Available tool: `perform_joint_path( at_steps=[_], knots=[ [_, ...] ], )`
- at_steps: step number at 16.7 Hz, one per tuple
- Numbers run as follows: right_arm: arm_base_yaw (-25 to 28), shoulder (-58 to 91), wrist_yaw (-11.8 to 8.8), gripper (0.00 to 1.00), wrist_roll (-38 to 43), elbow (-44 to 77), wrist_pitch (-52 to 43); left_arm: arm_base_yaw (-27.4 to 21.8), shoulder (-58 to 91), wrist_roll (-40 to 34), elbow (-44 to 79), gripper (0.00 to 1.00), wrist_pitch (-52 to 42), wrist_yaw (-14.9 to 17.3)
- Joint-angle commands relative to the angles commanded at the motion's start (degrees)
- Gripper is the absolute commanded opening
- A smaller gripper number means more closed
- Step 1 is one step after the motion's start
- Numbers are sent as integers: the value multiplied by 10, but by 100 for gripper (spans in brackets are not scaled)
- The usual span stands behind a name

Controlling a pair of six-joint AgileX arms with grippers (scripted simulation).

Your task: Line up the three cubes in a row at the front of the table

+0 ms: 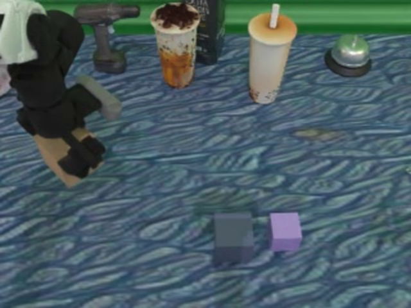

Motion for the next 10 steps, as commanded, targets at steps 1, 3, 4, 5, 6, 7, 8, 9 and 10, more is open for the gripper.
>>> perform_joint_path(
  at_steps=[1,3,4,5,6,7,8,9,10],
  knots=[
    [0,0,0,100,0,0,0,-1,-1,1,0,0,0,0],
    [0,0,0,100,0,0,0,-22,-8,18,-7,0,-1,0],
    [0,0,0,100,0,0,0,-40,-15,31,-12,0,-2,0],
    [0,0,0,100,0,0,0,-62,-24,47,-20,0,-3,0],
    [0,0,0,100,0,0,0,-86,-33,64,-28,0,-4,1],
    [0,0,0,100,0,0,0,-110,-43,82,-38,0,-5,1],
    [0,0,0,100,0,0,0,-137,-54,101,-48,0,-7,1],
    [0,0,0,100,0,0,0,-163,-64,120,-57,0,-8,0],
    [0,0,0,100,0,0,0,-189,-74,138,-66,0,-9,0]
  ],
)
